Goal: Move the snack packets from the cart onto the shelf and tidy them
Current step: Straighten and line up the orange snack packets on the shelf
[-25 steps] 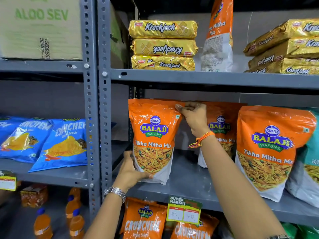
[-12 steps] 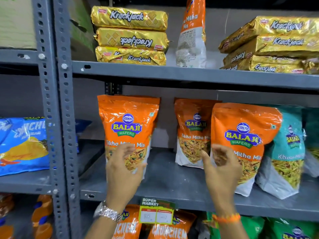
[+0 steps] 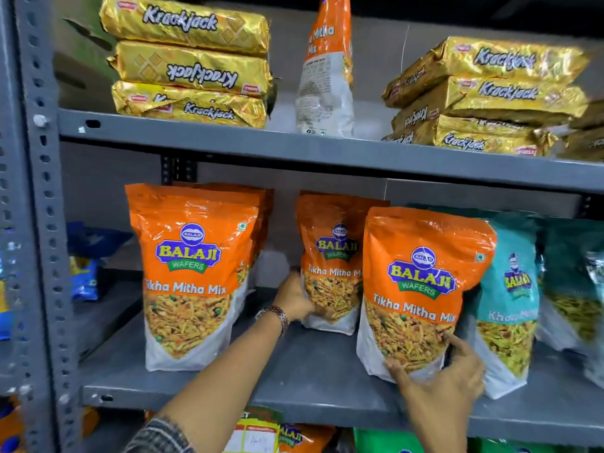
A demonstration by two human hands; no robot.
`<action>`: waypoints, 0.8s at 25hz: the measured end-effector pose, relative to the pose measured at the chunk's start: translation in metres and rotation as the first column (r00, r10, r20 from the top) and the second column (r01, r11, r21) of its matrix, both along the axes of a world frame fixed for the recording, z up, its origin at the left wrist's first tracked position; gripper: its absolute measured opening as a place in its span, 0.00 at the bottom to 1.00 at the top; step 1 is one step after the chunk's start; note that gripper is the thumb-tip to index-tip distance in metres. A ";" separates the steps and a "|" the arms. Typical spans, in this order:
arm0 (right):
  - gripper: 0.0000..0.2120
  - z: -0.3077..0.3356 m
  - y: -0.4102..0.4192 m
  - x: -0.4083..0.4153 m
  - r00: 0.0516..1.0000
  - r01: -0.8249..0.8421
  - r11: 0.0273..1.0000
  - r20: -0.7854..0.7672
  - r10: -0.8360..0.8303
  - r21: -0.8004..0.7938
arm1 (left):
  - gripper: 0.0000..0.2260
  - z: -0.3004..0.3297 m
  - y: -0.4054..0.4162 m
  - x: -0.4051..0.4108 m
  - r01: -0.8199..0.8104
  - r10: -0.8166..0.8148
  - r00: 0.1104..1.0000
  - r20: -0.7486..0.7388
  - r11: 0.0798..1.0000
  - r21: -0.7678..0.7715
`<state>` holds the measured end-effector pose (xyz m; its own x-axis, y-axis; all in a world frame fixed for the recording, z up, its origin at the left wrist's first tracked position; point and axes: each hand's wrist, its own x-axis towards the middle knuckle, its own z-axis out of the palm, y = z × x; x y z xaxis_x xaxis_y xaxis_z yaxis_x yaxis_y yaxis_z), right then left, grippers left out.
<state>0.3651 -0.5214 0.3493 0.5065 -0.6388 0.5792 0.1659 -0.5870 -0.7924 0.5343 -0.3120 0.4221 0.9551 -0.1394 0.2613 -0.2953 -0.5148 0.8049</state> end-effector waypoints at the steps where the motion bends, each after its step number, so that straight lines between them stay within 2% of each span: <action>1: 0.55 -0.002 -0.006 0.003 0.998 -0.054 0.998 -0.017 0.055 0.033 | 0.48 -0.001 -0.002 0.008 0.037 -0.038 0.999 -0.027 0.998 -0.045; 5: 0.57 -0.003 -0.028 0.009 0.955 -0.290 0.951 -0.026 0.294 0.104 | 0.44 -0.006 -0.005 0.025 0.167 -0.187 0.978 -0.095 0.969 -0.183; 7: 0.57 0.002 -0.038 0.013 0.934 -0.344 0.931 -0.051 0.353 0.123 | 0.39 -0.008 -0.005 0.028 0.185 -0.212 0.971 -0.111 0.959 -0.213; 9: 0.55 0.008 -0.045 0.017 0.925 -0.358 0.926 -0.090 0.369 0.122 | 0.39 -0.007 -0.006 0.028 0.198 -0.231 0.964 -0.130 0.954 -0.226; 13: 0.51 0.021 -0.056 0.024 0.908 -0.391 0.911 -0.109 0.405 0.132 | 0.43 -0.005 -0.007 0.024 0.182 -0.218 0.965 -0.146 0.957 -0.227; 17: 0.52 0.032 -0.058 0.024 0.830 -0.507 0.847 -0.176 0.530 0.161 | 0.33 -0.006 -0.007 0.007 0.187 -0.215 0.971 -0.105 0.955 -0.228; 20: 0.51 0.036 -0.048 0.023 0.764 -0.597 0.785 -0.183 0.619 0.163 | 0.27 -0.009 -0.002 -0.021 0.062 -0.083 0.996 -0.036 0.915 -0.399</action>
